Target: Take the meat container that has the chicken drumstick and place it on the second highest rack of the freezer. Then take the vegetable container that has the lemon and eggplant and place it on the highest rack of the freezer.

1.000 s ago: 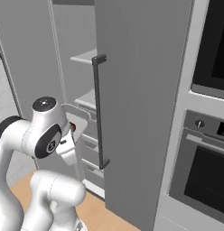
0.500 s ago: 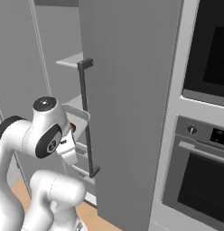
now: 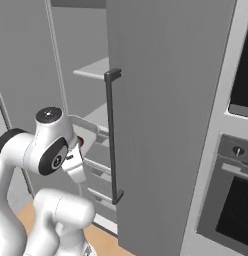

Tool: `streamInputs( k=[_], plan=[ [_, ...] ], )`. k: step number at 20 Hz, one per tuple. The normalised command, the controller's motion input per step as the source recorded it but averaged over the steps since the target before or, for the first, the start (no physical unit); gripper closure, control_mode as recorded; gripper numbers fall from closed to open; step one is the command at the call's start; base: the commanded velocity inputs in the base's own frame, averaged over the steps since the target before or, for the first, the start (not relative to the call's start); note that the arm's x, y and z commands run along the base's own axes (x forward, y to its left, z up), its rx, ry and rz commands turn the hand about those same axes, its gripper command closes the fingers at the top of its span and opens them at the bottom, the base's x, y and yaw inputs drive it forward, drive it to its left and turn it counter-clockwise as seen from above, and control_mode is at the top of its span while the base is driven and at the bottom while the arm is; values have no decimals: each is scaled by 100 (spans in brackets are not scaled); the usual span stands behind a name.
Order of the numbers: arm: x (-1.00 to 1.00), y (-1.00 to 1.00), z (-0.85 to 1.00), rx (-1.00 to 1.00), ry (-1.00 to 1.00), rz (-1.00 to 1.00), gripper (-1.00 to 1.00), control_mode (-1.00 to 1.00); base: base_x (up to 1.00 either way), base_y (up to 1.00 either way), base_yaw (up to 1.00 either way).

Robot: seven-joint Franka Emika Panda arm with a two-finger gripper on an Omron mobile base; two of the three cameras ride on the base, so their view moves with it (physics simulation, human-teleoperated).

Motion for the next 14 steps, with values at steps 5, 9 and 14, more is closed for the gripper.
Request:
streamInputs(
  k=[5,9,14],
  plan=[
    [0,0,0,0,0,0,100,100,46,27,-4],
    [0,0,0,0,0,0,100,100,44,34,-4],
    [0,0,0,0,0,0,100,100,53,10,-4]
  ],
)
